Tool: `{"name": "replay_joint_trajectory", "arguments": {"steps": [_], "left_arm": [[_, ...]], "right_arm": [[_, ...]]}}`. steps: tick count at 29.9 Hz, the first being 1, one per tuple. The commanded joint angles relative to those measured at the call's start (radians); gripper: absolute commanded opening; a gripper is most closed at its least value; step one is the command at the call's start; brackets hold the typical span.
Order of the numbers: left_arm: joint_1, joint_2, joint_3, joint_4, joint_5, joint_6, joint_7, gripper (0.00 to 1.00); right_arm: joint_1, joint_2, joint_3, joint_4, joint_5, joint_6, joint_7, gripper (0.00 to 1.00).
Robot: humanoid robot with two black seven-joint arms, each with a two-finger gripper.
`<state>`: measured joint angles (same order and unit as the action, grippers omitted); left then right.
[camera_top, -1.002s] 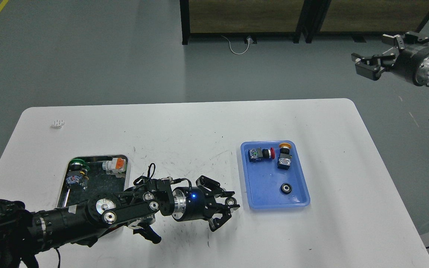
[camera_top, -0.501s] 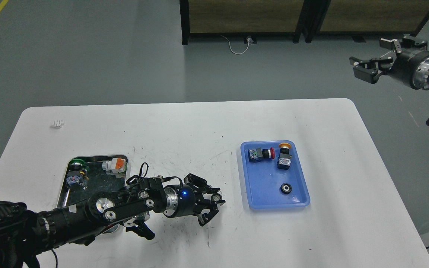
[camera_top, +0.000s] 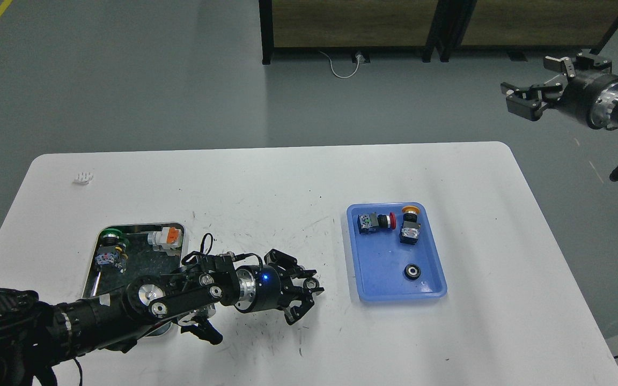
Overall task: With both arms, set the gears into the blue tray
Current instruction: 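Carry the second gear with the left gripper toward the blue tray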
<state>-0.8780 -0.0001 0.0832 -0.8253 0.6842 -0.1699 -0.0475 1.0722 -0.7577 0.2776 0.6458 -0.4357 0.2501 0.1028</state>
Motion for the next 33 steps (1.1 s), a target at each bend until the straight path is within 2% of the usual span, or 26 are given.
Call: {"name": "replay_joint_trajectory", "arguments": {"steps": [1, 10, 12, 15, 17, 20, 27, 33], "left_arm": [[-0.001, 0.0, 0.004, 0.0, 0.0, 0.0, 0.0, 0.23], [-0.004, 0.0, 0.013, 0.002, -0.002, 0.0, 0.0, 0.24], [-0.004, 0.0, 0.013, 0.002, -0.002, 0.0, -0.002, 0.27], [-0.004, 0.0, 0.013, 0.002, -0.003, 0.004, -0.006, 0.44], [-0.002, 0.0, 0.013, 0.0, -0.006, 0.018, -0.018, 0.64], [-0.002, 0.0, 0.015, 0.0, -0.008, 0.029, -0.02, 0.76], [-0.012, 0.0, -0.003, -0.009, -0.038, 0.049, -0.017, 0.9], [-0.111, 0.0, -0.083, -0.021, -0.152, 0.049, -0.012, 0.92]], "right_arm": [[0.0, 0.0, 0.0, 0.0, 0.0, 0.0, -0.002, 0.92], [0.0, 0.0, 0.0, -0.005, 0.0, 0.0, -0.002, 0.92], [0.0, 0.0, 0.0, -0.005, 0.0, 0.0, 0.0, 0.92], [0.0, 0.0, 0.0, -0.006, 0.0, 0.0, -0.002, 0.92], [0.0, 0.0, 0.0, -0.006, 0.0, 0.0, -0.002, 0.92], [0.0, 0.0, 0.0, -0.006, 0.0, 0.0, -0.002, 0.92], [0.002, 0.0, -0.005, 0.0, 0.002, 0.014, 0.0, 0.93], [0.002, 0.031, -0.032, 0.026, 0.002, 0.084, 0.002, 0.93]]}}
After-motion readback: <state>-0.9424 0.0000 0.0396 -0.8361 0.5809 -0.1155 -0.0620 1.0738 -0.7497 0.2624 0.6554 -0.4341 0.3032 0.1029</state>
